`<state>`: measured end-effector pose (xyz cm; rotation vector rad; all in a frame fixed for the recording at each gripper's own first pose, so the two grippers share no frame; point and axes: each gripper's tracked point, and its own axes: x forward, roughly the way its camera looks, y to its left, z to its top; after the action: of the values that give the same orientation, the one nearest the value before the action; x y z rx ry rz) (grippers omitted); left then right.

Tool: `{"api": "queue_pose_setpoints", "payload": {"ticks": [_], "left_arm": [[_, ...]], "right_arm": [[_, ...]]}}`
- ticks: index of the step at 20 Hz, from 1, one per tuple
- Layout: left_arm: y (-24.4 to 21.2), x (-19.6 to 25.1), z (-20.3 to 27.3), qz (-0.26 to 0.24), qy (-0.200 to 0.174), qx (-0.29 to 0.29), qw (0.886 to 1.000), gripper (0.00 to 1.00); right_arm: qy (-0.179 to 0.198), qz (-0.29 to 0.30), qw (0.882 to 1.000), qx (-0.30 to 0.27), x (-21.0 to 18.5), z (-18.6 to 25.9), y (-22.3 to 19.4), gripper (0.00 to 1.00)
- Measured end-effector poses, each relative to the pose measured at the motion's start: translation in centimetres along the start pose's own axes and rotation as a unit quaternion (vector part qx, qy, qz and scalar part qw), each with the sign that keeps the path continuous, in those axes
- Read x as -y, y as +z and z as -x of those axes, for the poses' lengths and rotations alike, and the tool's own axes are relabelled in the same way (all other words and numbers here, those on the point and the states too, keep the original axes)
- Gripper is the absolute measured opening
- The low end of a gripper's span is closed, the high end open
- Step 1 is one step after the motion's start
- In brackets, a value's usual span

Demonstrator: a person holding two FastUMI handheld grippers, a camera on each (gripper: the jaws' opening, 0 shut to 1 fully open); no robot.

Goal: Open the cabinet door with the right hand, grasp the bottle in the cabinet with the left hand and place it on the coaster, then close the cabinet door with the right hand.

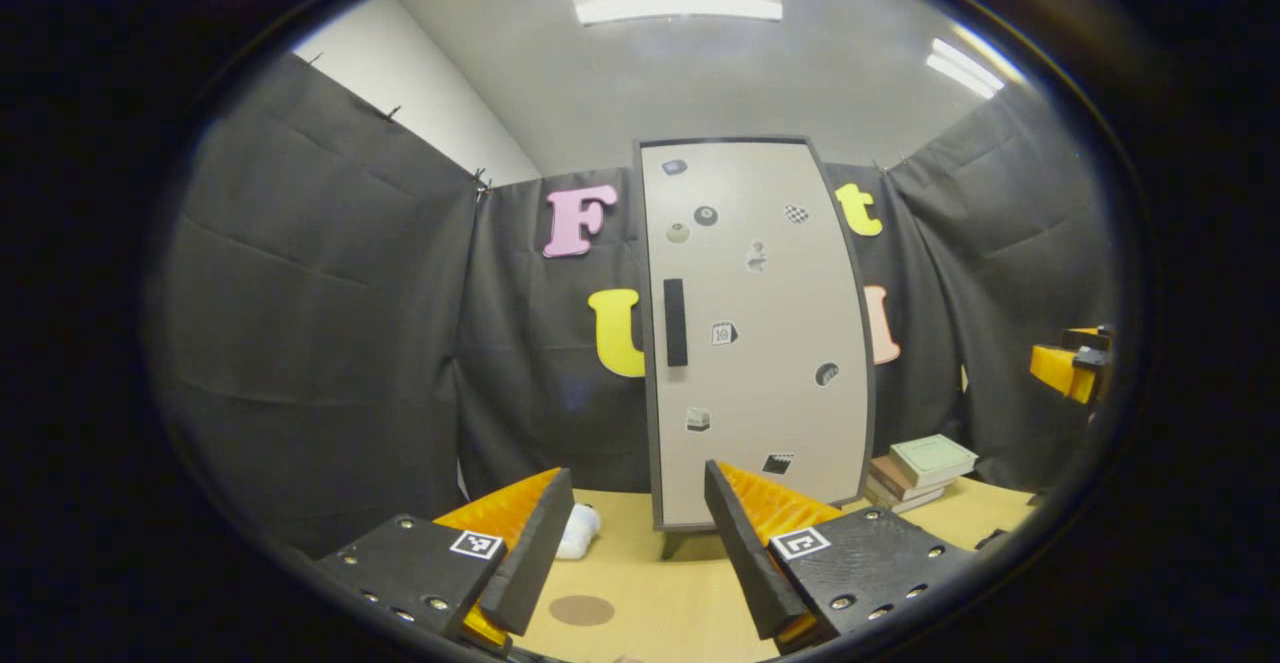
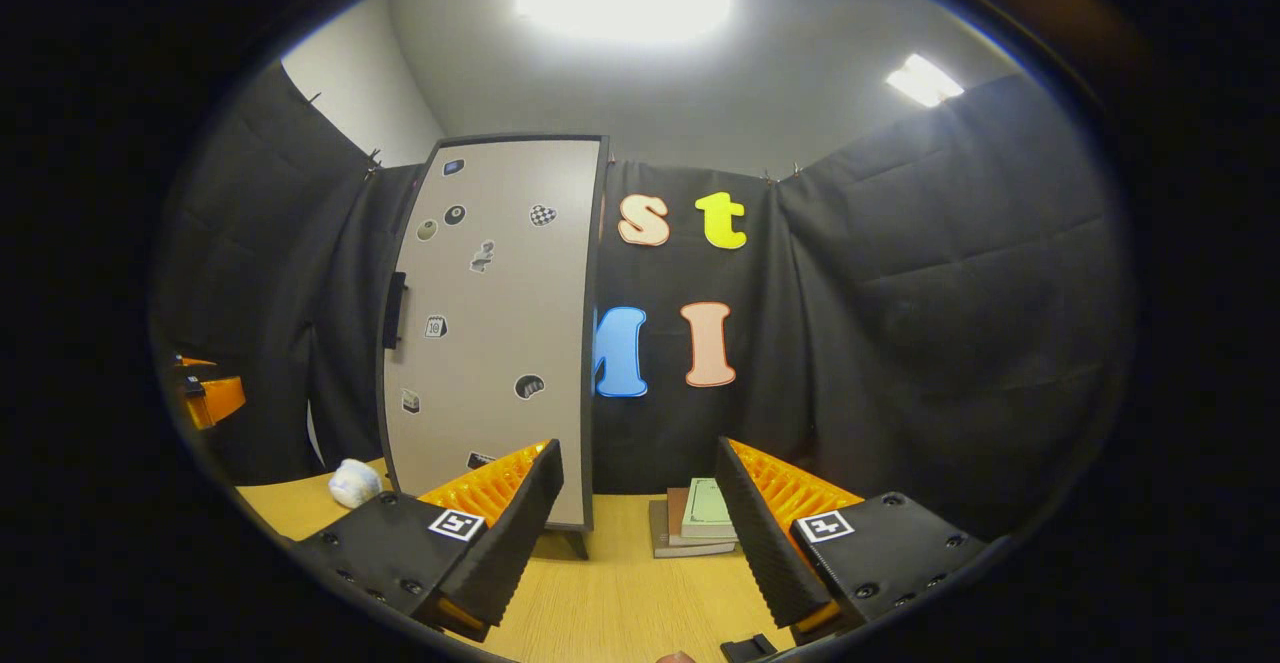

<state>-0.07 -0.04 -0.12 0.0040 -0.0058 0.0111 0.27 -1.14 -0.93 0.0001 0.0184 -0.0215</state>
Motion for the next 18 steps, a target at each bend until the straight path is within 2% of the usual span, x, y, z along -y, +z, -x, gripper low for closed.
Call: {"api": "queue_pose_setpoints", "payload": {"ticks": [9, 15, 18], "left_arm": [[0.0, 2.1, -1.0, -0.004, -0.002, -0.005, 1.000, 0.83], [0.1, 3.8, -0.4, -0.005, 0.016, -0.008, 1.000, 0.83], [-0.2, 4.7, 0.4, -0.007, 0.028, -0.012, 1.000, 0.82]], "right_arm": [[-0.009, -0.008, 1.000, -0.005, 2.3, -0.9, -0.4, 0.97], [0.010, -0.008, 1.000, -0.022, 3.3, -2.1, -1.4, 0.98], [0.034, -0.009, 0.999, -0.025, 2.9, -3.1, -1.6, 0.98]]}}
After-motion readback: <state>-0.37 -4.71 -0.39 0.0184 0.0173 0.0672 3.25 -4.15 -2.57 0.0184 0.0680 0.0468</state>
